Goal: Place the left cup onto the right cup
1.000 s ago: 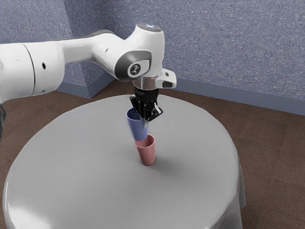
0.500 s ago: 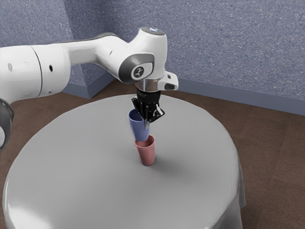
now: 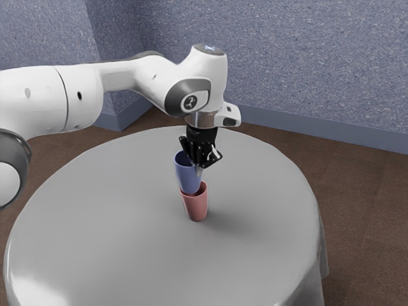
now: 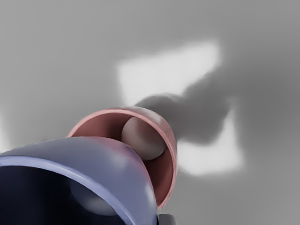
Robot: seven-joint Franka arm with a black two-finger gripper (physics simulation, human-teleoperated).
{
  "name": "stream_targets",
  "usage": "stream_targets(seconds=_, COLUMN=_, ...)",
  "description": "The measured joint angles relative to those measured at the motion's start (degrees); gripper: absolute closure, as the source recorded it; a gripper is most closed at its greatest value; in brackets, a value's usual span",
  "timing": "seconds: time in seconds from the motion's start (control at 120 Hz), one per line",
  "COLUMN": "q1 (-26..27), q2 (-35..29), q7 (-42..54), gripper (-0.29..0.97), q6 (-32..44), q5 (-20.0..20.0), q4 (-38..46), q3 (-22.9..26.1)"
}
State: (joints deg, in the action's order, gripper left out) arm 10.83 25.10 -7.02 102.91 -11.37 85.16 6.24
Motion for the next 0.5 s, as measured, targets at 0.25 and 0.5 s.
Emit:
stream_targets(seconds=0.25, q1=-0.2, q2=1.8, q7=0.0, gripper=0.79, q6=-0.1, q5=-0.1, q4=-2.0, q3=0.2)
stream_targets(seconds=0.5, q1=-0.2, q2=2.7, q7=-0.1, gripper=0.77, q6=-0.1, q5=0.0, q4=-2.5, q3=0.3)
